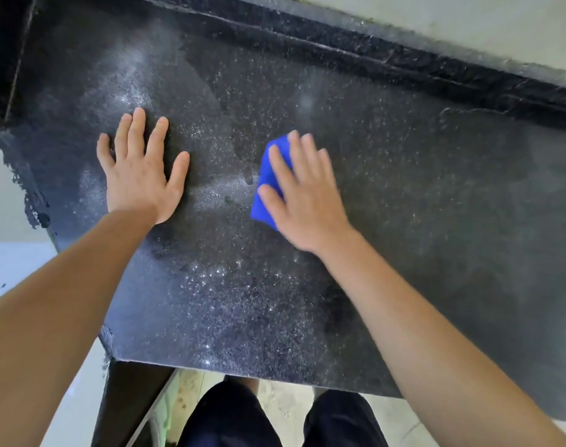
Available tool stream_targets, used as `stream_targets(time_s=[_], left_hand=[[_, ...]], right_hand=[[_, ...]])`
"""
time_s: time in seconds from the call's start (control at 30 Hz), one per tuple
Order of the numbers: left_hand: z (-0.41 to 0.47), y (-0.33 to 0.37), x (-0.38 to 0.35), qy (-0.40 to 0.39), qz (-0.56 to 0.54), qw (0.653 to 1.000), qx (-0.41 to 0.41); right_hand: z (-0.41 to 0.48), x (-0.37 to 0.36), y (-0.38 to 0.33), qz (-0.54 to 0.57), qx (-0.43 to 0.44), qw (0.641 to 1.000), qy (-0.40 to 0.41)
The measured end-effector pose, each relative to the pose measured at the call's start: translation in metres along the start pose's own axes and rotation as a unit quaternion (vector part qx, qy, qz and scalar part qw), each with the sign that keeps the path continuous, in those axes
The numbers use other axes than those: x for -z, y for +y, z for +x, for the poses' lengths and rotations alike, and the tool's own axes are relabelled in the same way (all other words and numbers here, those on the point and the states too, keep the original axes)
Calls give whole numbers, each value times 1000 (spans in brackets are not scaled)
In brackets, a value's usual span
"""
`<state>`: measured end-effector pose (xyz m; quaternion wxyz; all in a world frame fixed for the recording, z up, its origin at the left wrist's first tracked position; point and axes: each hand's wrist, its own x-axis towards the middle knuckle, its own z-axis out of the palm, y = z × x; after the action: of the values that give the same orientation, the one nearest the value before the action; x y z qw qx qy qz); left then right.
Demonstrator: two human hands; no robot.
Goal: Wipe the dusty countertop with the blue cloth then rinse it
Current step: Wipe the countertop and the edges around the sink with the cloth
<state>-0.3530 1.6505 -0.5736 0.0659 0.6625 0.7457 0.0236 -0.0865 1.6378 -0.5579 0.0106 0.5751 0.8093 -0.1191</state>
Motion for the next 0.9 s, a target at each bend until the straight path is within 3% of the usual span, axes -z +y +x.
stream_targets(time_s=[0.13, 0.27, 0.33, 0.4, 0.47, 0.53, 0.77, 0.9], left_hand=[[0, 0, 0, -5, 2, 1000, 1], [-6, -3, 8, 0, -6, 1000, 5], [-17, -9, 14, 19, -22, 1000, 8], [-31, -21, 19, 35, -22, 999, 3], [-41, -37, 21, 33, -13, 999, 2], [-49, -51, 19, 24, -3, 1000, 15], [-58, -64, 9, 17, -16, 997, 69], [-57, -66, 9, 17, -24, 997, 70]], right_hand=[[-58, -12, -52, 20, 116, 993, -25], [-55, -7, -1, -10, 128, 992, -14], [-42, 0, 45, -58, 78, 995, -1], [-28, 10, 91, -82, -24, 996, 10], [-16, 22, 122, -54, -134, 989, 20], [-3, 27, 121, 2, -186, 982, 25], [27, -5, -25, 69, -42, 996, 37], [39, -3, -50, 76, 5, 997, 11]])
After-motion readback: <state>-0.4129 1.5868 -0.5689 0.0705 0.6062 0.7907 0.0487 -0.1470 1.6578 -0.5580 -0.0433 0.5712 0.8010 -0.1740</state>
